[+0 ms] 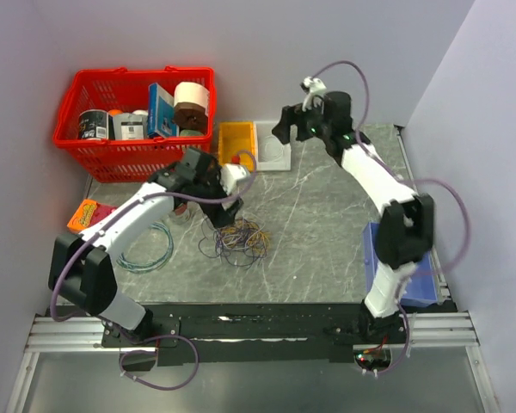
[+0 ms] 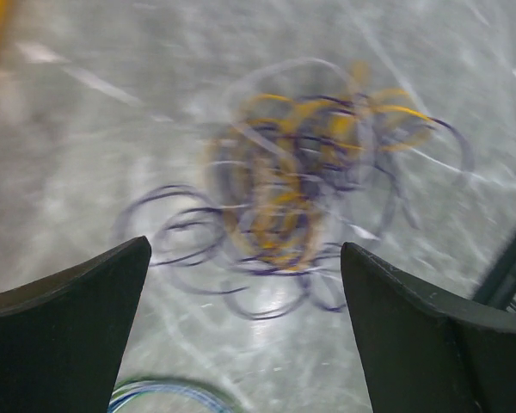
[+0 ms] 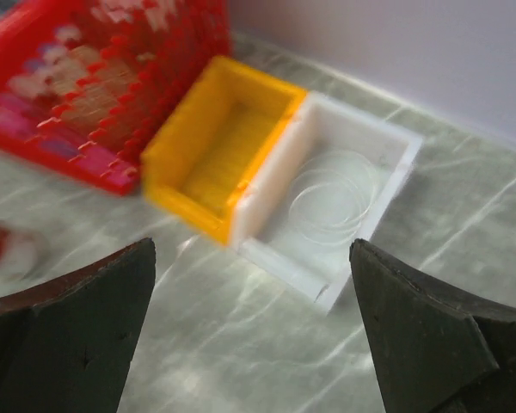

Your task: Untangle the cables

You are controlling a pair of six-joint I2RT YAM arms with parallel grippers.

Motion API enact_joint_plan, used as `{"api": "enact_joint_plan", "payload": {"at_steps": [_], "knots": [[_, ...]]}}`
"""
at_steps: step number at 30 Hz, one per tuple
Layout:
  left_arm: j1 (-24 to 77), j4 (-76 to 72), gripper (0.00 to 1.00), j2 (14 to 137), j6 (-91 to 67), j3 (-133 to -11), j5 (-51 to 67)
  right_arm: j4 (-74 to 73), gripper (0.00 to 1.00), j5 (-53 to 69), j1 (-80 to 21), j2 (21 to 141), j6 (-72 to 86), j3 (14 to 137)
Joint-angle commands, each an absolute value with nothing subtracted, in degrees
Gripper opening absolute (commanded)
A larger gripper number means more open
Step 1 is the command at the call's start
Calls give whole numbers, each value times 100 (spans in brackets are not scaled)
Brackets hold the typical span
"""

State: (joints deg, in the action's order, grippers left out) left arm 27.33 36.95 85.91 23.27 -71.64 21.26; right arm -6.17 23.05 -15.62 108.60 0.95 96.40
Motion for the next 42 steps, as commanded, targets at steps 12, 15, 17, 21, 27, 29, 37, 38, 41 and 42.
{"api": "enact_joint_plan", "payload": {"at_steps": [12, 15, 17, 21, 27, 29, 37, 38, 41, 42], "knots": [[2900, 3638, 67, 9896, 2426, -6995, 2724, -309, 77, 4332, -2469, 8657, 1045, 5786], [2909, 3788, 50, 9800, 2530, -7014, 2944, 560, 72, 4840, -2619, 8727, 1300, 5354], [2909, 3867, 42, 9573, 2619, -6987, 3049, 1235, 68, 4983, -2689, 8833, 1475, 5213], [2900, 4139, 24, 9098, 2943, -6917, 3505, 2519, 58, 5246, -2909, 9131, 1792, 4949], [2892, 4297, 1, 8613, 3094, -6943, 3893, 4550, 43, 5607, -2935, 9553, 2742, 4772], [2900, 4403, 1, 8640, 3120, -7039, 3946, 4693, 42, 5721, -2971, 9685, 2891, 4834], [2900, 4395, 1, 8657, 3111, -7119, 3876, 4756, 39, 5766, -3041, 9712, 2840, 4667], [2900, 4377, 1, 8657, 3103, -7102, 3850, 4642, 39, 5748, -3032, 9668, 2743, 4641], [2900, 4351, 1, 8666, 3094, -7093, 3815, 4282, 39, 5757, -3032, 9510, 2409, 4536], [2900, 4359, 1, 8657, 3094, -7093, 3814, 4158, 40, 5687, -3032, 9458, 2321, 4535]]}}
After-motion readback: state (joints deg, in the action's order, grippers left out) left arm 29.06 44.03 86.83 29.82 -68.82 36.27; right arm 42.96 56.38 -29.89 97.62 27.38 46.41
